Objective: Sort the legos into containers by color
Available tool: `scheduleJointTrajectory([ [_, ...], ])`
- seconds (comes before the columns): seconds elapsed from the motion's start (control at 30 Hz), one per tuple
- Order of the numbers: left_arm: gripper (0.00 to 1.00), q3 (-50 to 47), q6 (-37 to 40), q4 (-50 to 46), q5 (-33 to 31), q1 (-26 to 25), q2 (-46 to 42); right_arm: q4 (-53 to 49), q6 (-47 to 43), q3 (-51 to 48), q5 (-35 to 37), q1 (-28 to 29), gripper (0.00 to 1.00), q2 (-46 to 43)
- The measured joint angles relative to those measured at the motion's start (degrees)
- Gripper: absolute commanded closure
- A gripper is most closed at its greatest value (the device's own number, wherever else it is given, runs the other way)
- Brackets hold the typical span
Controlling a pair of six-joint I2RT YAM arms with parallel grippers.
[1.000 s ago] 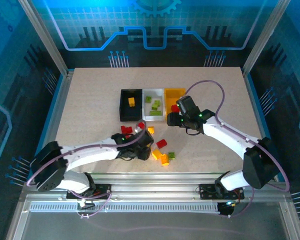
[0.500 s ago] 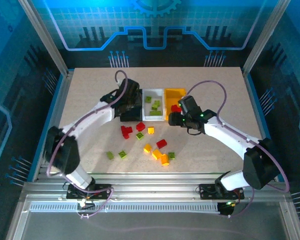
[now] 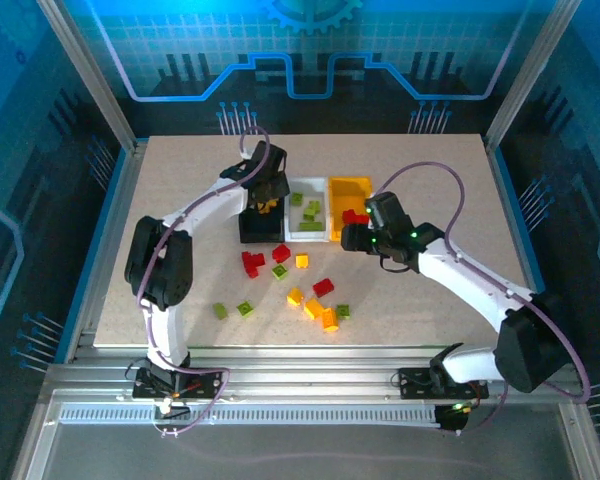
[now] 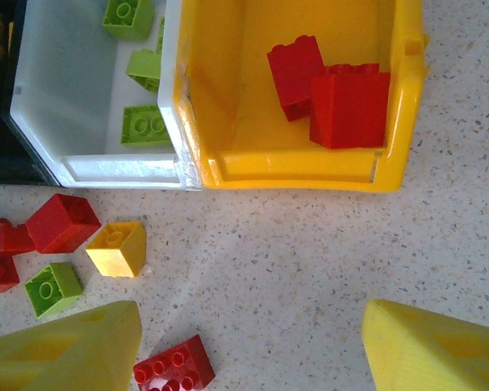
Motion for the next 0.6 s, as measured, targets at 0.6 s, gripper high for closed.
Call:
scheduleJointTrajectory([
  [0.6, 0.01, -19.28, -0.15, -0.50, 3.96, -13.94, -24.20, -0.20, 0.46, -2.01, -0.37, -0.66, 0.26, -0.57],
])
